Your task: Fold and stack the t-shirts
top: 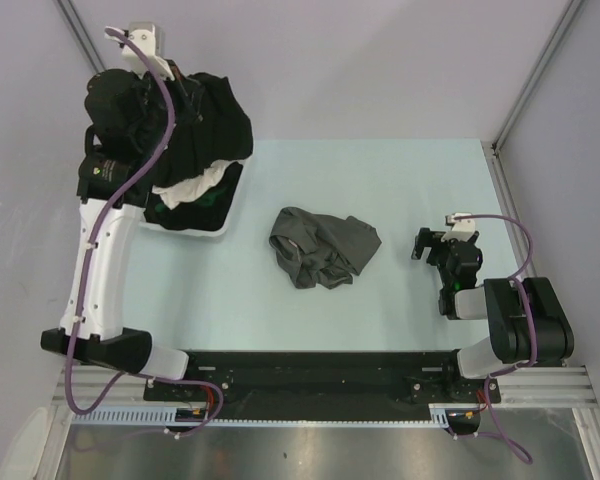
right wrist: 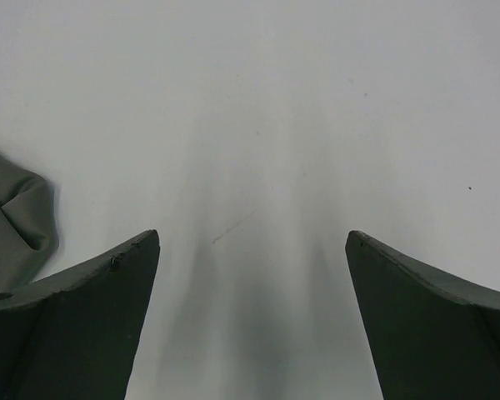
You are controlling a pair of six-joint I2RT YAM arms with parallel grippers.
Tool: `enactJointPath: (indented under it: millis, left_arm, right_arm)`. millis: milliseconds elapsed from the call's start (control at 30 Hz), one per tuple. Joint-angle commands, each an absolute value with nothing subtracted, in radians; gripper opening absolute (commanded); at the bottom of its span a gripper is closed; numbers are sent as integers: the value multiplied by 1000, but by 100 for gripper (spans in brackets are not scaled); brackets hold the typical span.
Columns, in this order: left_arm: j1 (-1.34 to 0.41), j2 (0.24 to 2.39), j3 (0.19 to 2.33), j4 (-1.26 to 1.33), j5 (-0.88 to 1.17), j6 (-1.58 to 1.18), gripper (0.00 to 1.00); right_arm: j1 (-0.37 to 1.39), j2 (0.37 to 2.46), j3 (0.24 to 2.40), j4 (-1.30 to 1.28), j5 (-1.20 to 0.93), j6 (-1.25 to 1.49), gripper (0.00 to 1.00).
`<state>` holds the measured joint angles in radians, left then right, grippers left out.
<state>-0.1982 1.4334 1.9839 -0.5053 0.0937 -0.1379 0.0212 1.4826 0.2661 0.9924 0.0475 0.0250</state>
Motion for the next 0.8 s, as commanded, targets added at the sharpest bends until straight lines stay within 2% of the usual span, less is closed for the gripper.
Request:
enactJointPath:
  millis: [0, 200, 367, 467, 767]
  left_arm:
    - [-128, 1502, 1838, -503, 54, -129, 0]
    - [-29, 1572, 1603, -376, 54, -146, 0]
    - [55, 1663, 1586, -394, 20, -163, 0]
    - [75, 1625, 1554, -376, 8, -175, 0]
    - [97, 1623, 1594, -405, -230, -147, 0]
  right_arm:
    - [26, 1462, 281, 1029, 75, 9, 100]
    - [26, 1462, 279, 1031, 77, 9, 100]
    - [26, 1465, 279, 1034, 75, 8, 100]
    - [26, 1463, 279, 1034, 75, 9, 100]
    - [25, 1466, 279, 1037, 69, 9, 100]
